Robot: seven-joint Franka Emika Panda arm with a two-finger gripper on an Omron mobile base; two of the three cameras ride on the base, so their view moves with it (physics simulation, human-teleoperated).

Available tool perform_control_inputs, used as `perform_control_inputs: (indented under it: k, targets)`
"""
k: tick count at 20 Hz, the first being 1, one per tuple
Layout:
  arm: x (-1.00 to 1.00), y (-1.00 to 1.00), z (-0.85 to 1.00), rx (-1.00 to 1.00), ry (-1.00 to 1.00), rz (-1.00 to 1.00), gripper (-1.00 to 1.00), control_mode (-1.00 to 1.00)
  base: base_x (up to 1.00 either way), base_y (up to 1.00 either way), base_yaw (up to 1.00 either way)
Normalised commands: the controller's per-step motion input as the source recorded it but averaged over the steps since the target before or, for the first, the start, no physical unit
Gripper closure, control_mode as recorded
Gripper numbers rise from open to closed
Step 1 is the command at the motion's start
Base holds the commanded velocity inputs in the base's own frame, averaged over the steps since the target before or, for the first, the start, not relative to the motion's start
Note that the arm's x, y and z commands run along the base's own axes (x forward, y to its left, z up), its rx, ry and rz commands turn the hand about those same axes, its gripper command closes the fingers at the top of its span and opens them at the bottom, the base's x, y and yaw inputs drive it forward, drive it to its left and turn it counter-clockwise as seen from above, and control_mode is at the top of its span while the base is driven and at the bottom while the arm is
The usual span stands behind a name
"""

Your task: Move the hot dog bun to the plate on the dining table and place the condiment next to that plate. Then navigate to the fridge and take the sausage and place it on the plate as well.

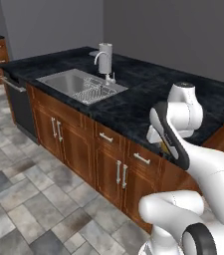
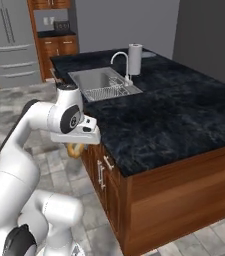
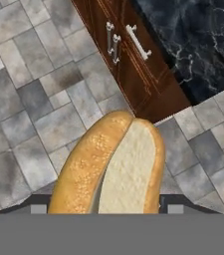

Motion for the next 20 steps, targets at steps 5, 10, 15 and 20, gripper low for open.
perform_control_inputs:
  k: [5,10,15,20]
  targets:
    - [0.0,0.0,0.0,0.0,0.0,0.0,1.0,1.0,-0.04,-1.0,0.02]
    - [0.0,0.0,0.0,0.0,0.0,0.0,1.0,1.0,0.09,-1.0,0.2]
    - [0.0,0.0,0.0,0.0,0.0,0.0,1.0,1.0,0.24,-1.0,0.2]
    - [0.0,0.0,0.0,0.0,0.0,0.0,1.0,1.0,0.35,-1.0,0.17]
